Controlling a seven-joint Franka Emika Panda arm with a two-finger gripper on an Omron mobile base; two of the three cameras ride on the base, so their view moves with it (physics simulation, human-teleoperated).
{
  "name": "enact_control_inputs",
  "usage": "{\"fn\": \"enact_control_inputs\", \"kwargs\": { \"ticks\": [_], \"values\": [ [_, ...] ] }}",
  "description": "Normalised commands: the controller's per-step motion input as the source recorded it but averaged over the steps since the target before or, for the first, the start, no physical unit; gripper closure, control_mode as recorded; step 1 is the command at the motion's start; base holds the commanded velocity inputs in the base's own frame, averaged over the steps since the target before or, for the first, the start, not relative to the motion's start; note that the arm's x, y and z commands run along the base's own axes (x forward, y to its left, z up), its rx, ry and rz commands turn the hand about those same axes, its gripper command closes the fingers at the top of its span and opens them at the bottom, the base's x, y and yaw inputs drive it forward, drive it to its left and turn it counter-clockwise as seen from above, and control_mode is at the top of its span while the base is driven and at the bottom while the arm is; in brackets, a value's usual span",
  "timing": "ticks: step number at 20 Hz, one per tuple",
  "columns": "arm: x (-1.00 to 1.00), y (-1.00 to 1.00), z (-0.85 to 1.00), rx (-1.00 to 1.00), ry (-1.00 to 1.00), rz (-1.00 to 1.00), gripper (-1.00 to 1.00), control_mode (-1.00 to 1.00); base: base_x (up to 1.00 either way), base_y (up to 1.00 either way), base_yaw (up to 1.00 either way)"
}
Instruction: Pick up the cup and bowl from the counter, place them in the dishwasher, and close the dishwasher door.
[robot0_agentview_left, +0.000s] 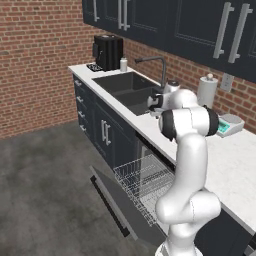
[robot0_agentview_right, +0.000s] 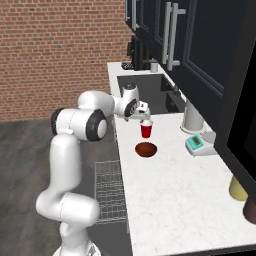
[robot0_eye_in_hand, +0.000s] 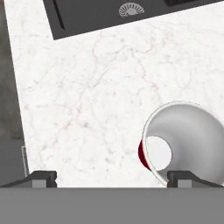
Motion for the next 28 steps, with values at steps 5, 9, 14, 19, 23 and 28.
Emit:
{"fn": "enact_control_inputs", "kwargs": {
  "ticks": [5, 9, 14, 19, 23, 28],
  "values": [
    [0.71, -0.07, -0.11, 0.00, 0.00, 0.00, -1.00, -1.00, 0.00, 0.00, 0.00],
    [0.64, -0.17, -0.25, 0.00, 0.00, 0.00, -1.00, -1.00, 0.00, 0.00, 0.00],
    [0.18, -0.26, -0.45, 0.00, 0.00, 0.00, -1.00, -1.00, 0.00, 0.00, 0.00],
    [-0.20, -0.11, -0.54, -0.02, 0.07, 0.00, -1.00, -1.00, 0.00, 0.00, 0.00],
    [-0.82, 0.01, -0.44, -0.04, 0.10, 0.00, -1.00, -1.00, 0.00, 0.00, 0.00],
    [-0.81, 0.02, -0.35, -0.03, 0.09, 0.00, -1.00, -1.00, 0.00, 0.00, 0.00]
  ]
}}
